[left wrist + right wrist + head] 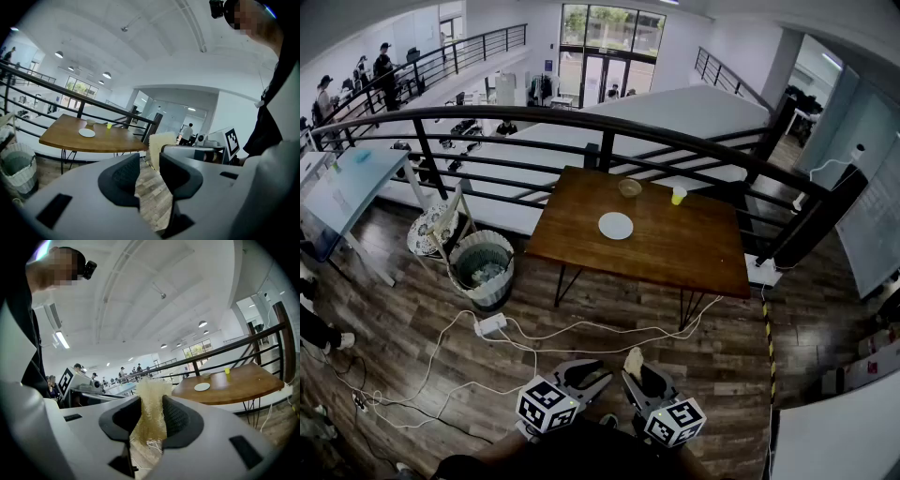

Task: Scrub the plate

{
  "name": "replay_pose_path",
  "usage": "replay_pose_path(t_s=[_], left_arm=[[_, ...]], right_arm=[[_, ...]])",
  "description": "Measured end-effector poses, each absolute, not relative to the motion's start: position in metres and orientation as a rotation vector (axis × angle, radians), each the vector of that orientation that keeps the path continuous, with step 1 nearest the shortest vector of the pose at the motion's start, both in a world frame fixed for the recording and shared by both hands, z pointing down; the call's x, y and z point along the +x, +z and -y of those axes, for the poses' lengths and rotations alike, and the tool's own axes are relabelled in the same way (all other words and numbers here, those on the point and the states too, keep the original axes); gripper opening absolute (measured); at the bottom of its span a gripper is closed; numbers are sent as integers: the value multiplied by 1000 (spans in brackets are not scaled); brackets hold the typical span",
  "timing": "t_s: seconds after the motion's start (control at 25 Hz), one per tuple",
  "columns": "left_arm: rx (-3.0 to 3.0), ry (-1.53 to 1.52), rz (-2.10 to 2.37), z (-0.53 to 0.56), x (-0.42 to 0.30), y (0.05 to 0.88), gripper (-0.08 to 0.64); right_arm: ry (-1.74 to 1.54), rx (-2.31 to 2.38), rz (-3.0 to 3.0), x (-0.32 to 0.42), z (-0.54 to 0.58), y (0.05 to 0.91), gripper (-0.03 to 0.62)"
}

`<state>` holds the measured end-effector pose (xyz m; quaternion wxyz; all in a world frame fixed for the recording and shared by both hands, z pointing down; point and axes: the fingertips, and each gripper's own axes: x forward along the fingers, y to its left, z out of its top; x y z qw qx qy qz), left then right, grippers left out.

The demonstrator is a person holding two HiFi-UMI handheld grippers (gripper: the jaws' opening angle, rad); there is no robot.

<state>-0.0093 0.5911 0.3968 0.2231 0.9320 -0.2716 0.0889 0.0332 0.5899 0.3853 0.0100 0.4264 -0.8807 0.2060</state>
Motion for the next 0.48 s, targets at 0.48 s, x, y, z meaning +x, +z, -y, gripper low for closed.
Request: replay_pose_path(t_s=[0.48], left_arm=[[2557, 238, 789, -606, 44, 393, 140]], right_arm=[[566, 1270, 2788, 83, -607, 380, 149]])
